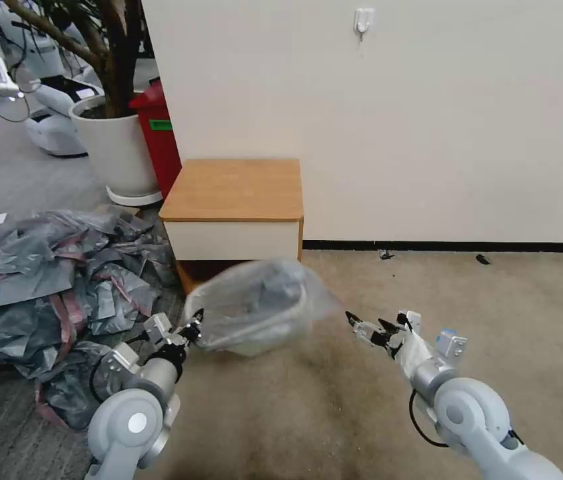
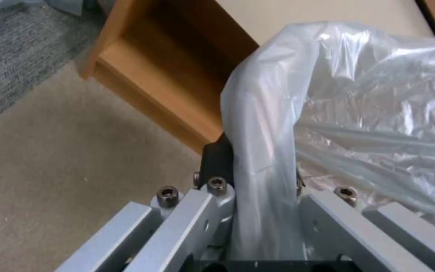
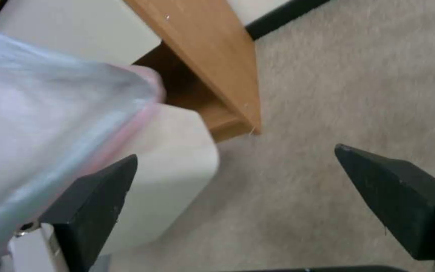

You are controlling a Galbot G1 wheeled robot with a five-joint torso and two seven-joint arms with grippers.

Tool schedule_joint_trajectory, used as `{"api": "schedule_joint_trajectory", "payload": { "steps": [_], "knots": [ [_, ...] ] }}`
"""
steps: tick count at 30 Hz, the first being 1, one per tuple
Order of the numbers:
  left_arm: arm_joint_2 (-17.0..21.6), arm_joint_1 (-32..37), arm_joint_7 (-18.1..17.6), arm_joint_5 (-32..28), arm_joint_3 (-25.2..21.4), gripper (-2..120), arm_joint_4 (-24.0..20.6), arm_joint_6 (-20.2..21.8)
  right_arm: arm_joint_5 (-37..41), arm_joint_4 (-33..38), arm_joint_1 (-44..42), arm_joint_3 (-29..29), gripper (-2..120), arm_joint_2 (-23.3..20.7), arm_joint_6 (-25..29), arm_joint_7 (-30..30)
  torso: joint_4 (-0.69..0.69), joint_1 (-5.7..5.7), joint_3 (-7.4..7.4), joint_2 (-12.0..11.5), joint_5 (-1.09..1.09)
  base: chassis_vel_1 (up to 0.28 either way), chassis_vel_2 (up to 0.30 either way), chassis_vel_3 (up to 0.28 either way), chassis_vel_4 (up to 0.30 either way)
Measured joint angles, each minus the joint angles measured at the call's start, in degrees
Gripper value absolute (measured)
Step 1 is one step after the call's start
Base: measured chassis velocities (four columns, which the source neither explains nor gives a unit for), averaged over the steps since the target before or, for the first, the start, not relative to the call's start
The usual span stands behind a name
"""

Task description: Pick up the garbage bag from the table and place it over the trash can.

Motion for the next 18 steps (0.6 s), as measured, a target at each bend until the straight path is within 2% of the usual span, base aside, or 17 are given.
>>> {"api": "schedule_joint_trajectory", "payload": {
  "steps": [6, 9, 10, 11, 14, 15, 16, 18],
  "knots": [
    [-0.12, 0.19, -0.01, 0.01, 0.21, 4, 0.09, 0.17, -3.00, 0.46, -1.11, 0.64, 100, 1.37, 1.79, -2.90, 0.00, 0.00, 0.00, 0.00, 0.01, 0.000, 0.000, 0.000, 0.000],
    [0.04, 0.74, 0.02, 0.17, 0.39, 4, 0.17, 0.45, -6.24, 3.28, -2.05, 1.74, 100, 1.97, 5.87, -5.82, 0.01, 0.00, 0.00, 0.00, 0.01, 0.000, 0.000, 0.000, 0.000],
    [0.23, 1.01, 0.03, 0.35, 0.55, 4, 0.17, 0.74, -9.60, 5.02, -2.59, 2.20, 100, 2.17, 9.67, -8.04, 0.01, 0.00, 0.00, 0.00, 0.01, 0.000, 0.000, 0.000, 0.000],
    [0.23, 1.01, 0.03, 0.35, 0.55, 4, 0.17, 0.74, -9.60, 5.02, -2.59, 2.20, 100, 2.17, 9.67, -8.04, 0.01, 0.00, 0.00, 0.00, 0.01, 0.000, 0.000, 0.000, 0.000],
    [1.13, 1.89, -0.20, 1.12, 1.67, 4, -0.38, 1.95, -28.79, 9.71, -3.32, 3.34, 99, 2.35, 21.65, -14.25, 0.00, 0.00, 0.00, 0.00, 0.01, 0.000, 0.000, 0.000, 0.000],
    [1.35, 2.15, -0.45, 1.40, 2.08, 4, -0.80, 2.56, -34.20, 11.30, -3.26, 3.37, 98, 2.13, 23.48, -14.85, 0.00, 0.00, 0.00, 0.00, 0.00, 0.000, 0.000, 0.000, 0.000],
    [1.35, 2.15, -0.45, 1.40, 2.08, 4, -0.80, 2.56, -34.20, 11.30, -3.26, 3.37, 98, 2.13, 23.48, -14.85, 0.00, 0.00, 0.00, 0.00, 0.00, 0.000, 0.000, 0.000, 0.000],
    [1.61, 2.63, -0.99, 2.43, 3.03, 4, -2.03, 4.14, -43.23, 15.04, -3.03, 1.97, 90, 0.41, 24.49, -14.18, 0.01, 0.00, 0.00, 0.00, 0.00, 0.000, 0.000, 0.000, 0.000]
  ]
}}
